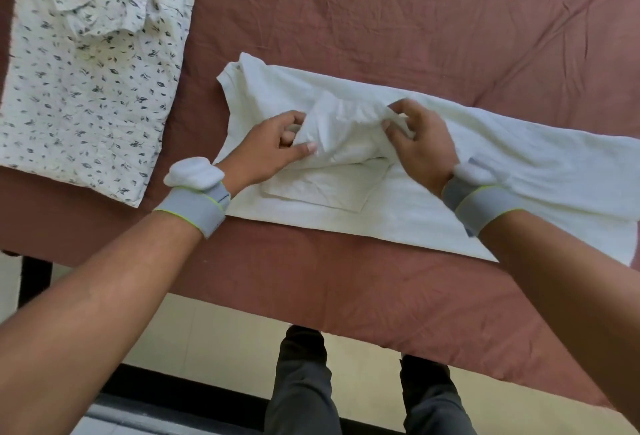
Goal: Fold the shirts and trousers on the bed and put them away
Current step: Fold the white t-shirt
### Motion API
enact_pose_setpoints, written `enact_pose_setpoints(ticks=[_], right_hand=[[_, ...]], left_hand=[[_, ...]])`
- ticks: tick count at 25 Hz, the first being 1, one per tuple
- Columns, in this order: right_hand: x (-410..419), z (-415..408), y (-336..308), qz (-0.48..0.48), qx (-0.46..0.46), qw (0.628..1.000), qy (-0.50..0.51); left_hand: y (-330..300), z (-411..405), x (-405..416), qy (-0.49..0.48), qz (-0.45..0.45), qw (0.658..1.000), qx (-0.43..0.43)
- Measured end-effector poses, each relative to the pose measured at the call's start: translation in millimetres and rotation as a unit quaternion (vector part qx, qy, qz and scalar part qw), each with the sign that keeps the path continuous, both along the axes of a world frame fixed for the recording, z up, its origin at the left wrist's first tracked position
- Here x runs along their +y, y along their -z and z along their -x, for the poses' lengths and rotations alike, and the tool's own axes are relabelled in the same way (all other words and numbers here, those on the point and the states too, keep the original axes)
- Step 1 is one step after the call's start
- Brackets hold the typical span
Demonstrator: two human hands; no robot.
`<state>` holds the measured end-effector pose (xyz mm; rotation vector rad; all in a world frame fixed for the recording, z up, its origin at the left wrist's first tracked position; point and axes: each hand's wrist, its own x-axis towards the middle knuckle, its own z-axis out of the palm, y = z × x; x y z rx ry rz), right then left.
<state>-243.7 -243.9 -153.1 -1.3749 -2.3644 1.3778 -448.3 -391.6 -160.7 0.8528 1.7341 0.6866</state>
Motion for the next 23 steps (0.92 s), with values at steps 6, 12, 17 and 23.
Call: enact_pose_setpoints(ticks=[6,12,17,23], right_hand=[[30.7,32.1,26.2,0.052,-0.018,0.994,0.098],[6.5,29.1,16.3,-0.069,-0.162,0.984,0.023],[-47.0,26.7,10.8,-0.275,-0.085,0.910,-0.297],[-92.5,28.3,32.9,-0.174,-0.220,0.888,-0.364]], left_hand=[[8.9,1.0,1.8,-0.135,-0.004,0.989,0.062],[5.6,-10.3,-7.4,-0.151,0.029,0.981,0.120],[0.4,-19.9,-30.6,-0.119,-0.051,0.944,0.302],[-0.9,4.3,-74.2,-0.160,0.177,0.935,0.262]])
